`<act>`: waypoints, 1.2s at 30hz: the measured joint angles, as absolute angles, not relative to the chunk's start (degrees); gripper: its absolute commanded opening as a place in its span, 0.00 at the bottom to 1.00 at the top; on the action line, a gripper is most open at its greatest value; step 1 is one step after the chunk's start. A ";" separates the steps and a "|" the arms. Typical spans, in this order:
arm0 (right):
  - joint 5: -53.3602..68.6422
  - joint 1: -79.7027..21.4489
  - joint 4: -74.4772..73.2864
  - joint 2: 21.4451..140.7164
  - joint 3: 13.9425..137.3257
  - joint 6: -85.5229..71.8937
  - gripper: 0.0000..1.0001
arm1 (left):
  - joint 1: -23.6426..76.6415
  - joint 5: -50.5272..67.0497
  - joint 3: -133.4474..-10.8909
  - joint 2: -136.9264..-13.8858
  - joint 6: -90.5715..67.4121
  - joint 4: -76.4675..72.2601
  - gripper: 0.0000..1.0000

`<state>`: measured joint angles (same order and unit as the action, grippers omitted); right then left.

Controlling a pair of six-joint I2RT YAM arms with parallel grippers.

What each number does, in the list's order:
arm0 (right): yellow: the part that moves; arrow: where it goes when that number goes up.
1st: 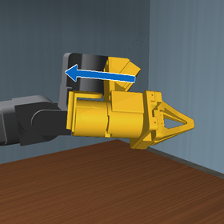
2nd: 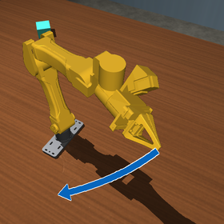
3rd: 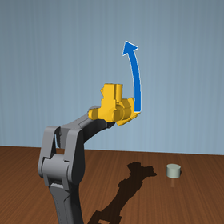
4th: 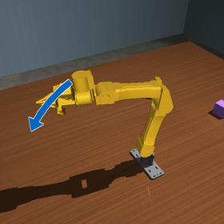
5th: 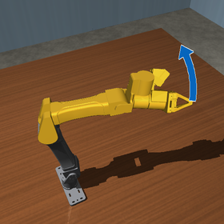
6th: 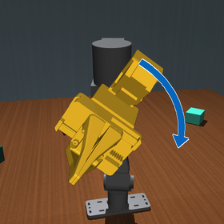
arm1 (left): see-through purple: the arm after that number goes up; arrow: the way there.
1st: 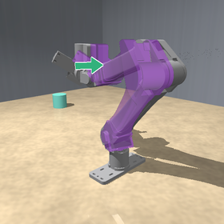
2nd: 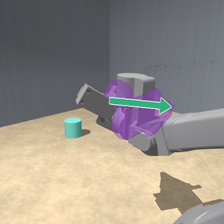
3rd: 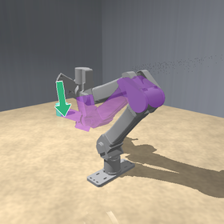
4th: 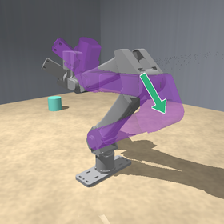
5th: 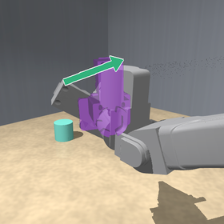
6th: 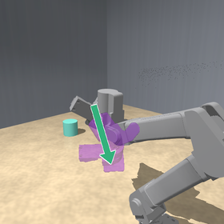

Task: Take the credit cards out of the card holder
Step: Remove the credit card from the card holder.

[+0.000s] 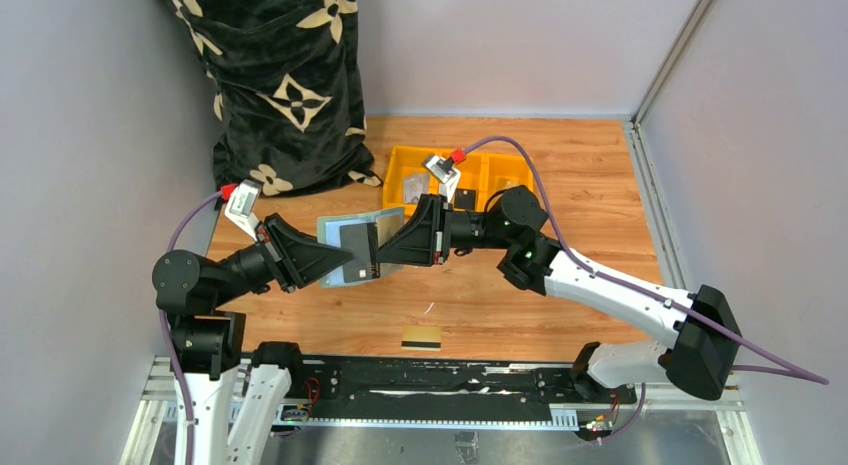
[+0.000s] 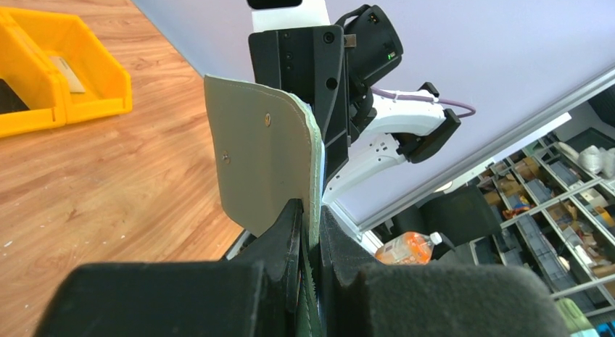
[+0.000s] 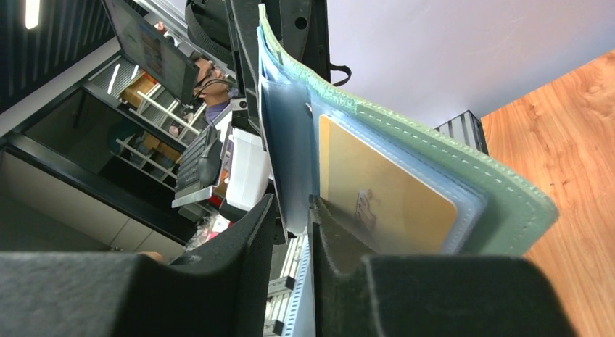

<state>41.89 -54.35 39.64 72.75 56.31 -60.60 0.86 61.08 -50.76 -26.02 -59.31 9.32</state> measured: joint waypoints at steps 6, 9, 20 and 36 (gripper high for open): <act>42.00 -54.37 41.23 73.67 56.49 -61.89 0.33 | 0.86 61.04 -50.76 -25.96 -59.64 8.62 0.00; 42.02 -54.37 41.67 74.24 56.66 -62.33 0.33 | 0.86 61.01 -50.76 -25.96 -59.59 8.64 0.00; 42.00 -54.37 42.48 74.52 56.86 -62.74 0.28 | 0.86 59.81 -50.78 -25.96 -55.09 12.25 0.00; 43.11 -51.55 43.07 74.74 56.05 -63.77 0.00 | 0.86 58.65 -51.75 -26.76 -51.37 15.66 0.00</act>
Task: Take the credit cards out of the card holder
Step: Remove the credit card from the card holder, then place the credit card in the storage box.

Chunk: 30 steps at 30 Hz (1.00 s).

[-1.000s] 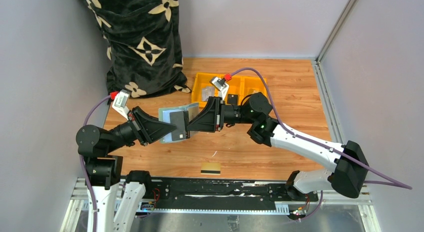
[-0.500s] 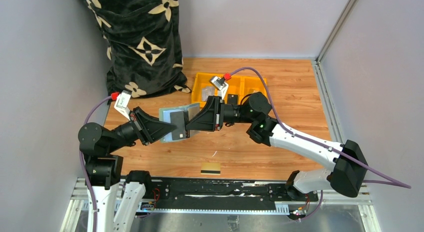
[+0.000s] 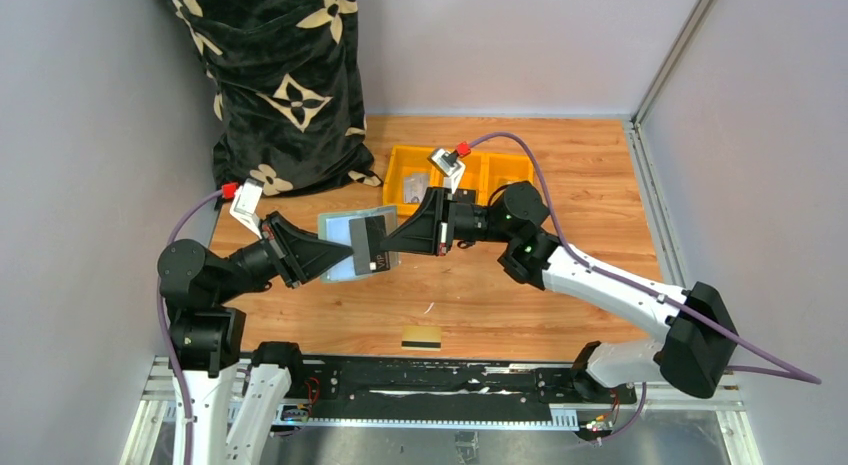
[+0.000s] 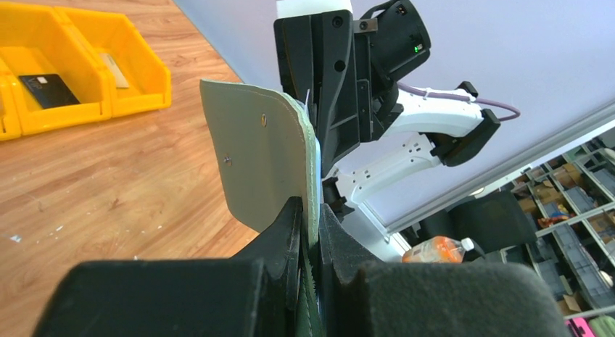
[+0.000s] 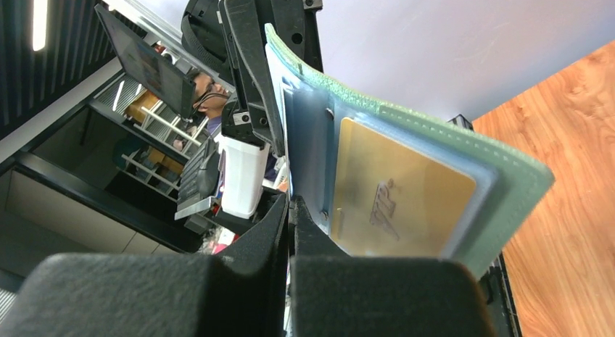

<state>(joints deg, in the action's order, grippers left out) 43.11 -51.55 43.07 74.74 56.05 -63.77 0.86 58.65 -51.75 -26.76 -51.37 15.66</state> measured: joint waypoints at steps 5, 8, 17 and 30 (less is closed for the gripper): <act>43.33 -49.58 42.37 72.31 54.02 -63.51 0.00 | 0.86 58.22 -52.45 -27.51 -50.04 16.93 0.00; 43.35 -48.21 42.37 70.61 52.64 -63.46 0.00 | 0.86 58.02 -52.77 -27.55 -49.65 17.04 0.00; 43.44 -44.47 40.77 67.24 50.57 -63.44 0.00 | 0.86 57.69 -53.71 -27.66 -48.34 18.59 0.00; 39.05 -21.08 9.76 64.20 53.93 -48.47 0.00 | 0.86 56.38 -55.29 -28.14 -43.42 23.40 0.00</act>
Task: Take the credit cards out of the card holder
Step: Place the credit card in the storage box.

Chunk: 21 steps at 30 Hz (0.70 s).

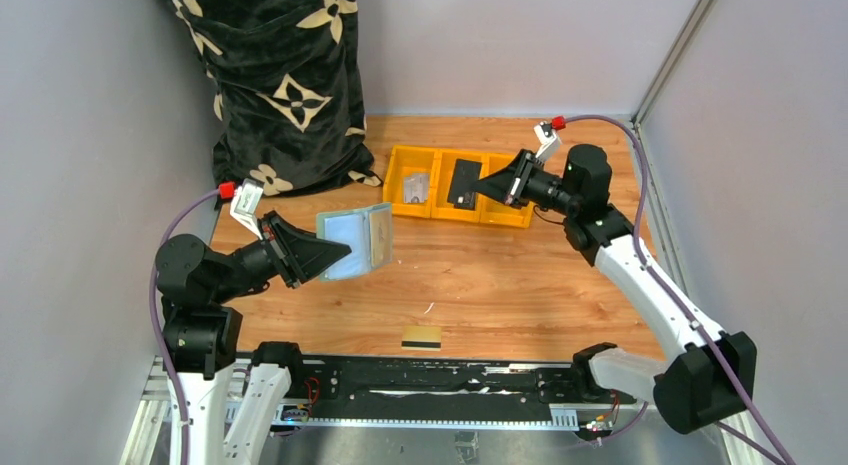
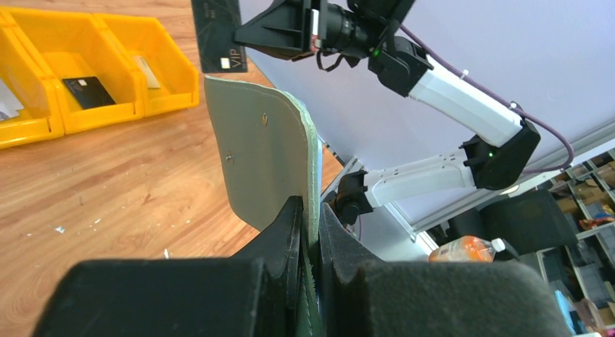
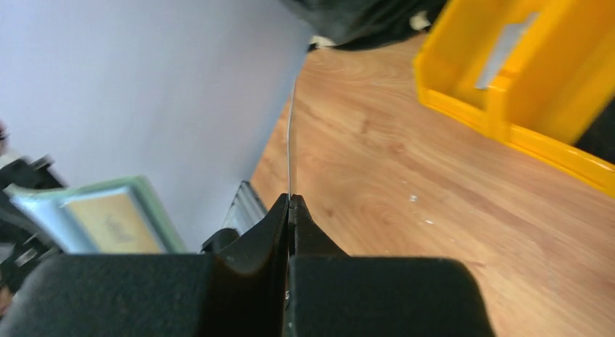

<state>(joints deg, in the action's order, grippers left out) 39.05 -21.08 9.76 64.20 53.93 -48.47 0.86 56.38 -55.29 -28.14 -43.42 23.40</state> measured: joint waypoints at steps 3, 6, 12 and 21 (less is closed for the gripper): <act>36.84 -19.09 4.08 67.37 56.07 -43.86 0.00 | 0.86 56.38 -55.42 -28.16 -42.92 23.59 0.00; 35.44 -18.72 0.40 73.03 59.48 -40.40 0.00 | 0.86 56.38 -55.90 -28.42 -42.37 23.75 0.00; 32.27 -18.70 -4.40 87.88 70.11 -35.57 0.00 | 0.86 56.42 -56.05 -29.45 -41.89 23.66 0.00; 24.47 -19.07 -12.23 107.77 87.96 -30.98 0.00 | 0.86 56.60 -56.05 -31.81 -41.08 23.64 0.00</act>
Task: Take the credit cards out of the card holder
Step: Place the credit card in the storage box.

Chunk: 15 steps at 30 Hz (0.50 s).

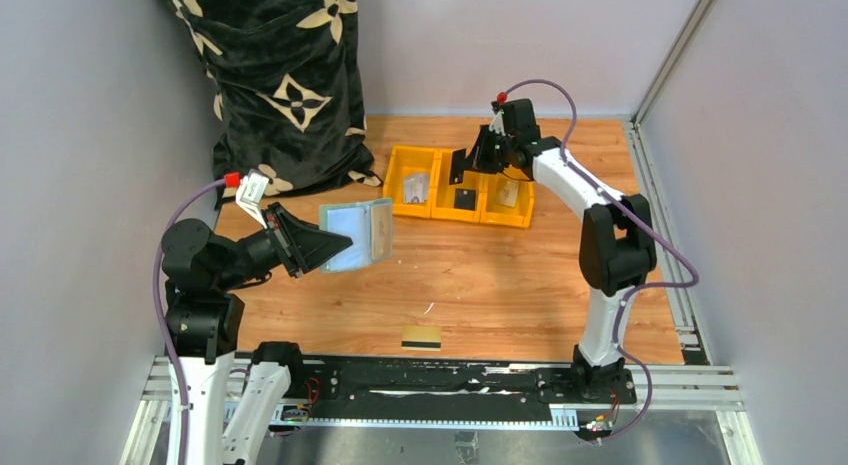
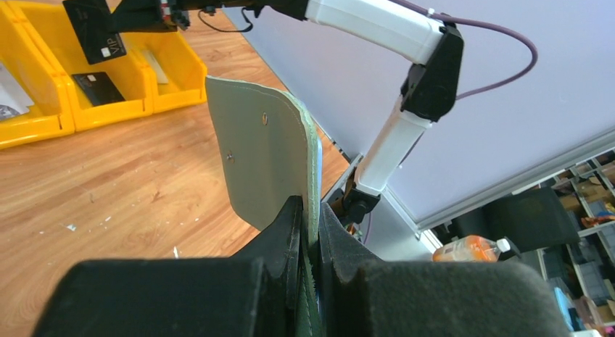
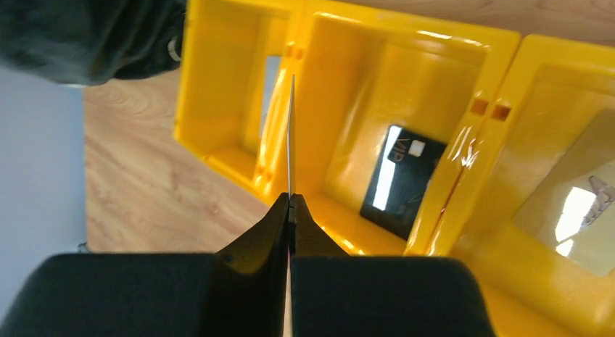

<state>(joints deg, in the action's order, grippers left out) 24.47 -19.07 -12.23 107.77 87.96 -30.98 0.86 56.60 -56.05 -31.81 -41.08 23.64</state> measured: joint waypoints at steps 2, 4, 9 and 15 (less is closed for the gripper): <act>22.06 -19.44 -13.87 110.80 90.80 -30.09 0.00 | 0.86 56.64 -56.05 -31.79 -40.88 23.62 0.00; 19.66 -19.99 -15.05 113.12 92.27 -29.26 0.00 | 0.86 56.77 -56.05 -31.79 -40.82 23.62 0.00; 16.08 -21.43 -16.80 117.49 93.38 -27.62 0.00 | 0.86 56.82 -56.88 -31.79 -40.47 23.66 0.00; 14.76 -22.17 -18.17 120.29 93.38 -25.69 0.00 | 0.86 56.88 -57.43 -31.79 -40.45 23.64 0.00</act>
